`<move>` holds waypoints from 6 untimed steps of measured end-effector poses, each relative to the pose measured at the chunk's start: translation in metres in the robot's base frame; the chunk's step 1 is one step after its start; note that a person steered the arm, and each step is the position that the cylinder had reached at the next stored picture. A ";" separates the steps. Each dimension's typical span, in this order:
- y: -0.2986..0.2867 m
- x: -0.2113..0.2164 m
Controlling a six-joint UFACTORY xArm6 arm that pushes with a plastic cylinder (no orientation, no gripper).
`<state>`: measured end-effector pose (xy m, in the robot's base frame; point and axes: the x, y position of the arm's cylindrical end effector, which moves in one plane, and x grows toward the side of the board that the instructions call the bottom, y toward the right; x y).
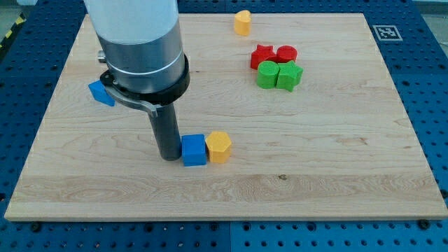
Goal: Move the blue tringle closer to the blue cube
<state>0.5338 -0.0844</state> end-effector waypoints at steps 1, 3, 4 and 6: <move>-0.025 -0.001; -0.079 -0.018; -0.080 -0.018; -0.104 -0.024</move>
<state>0.5095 -0.1881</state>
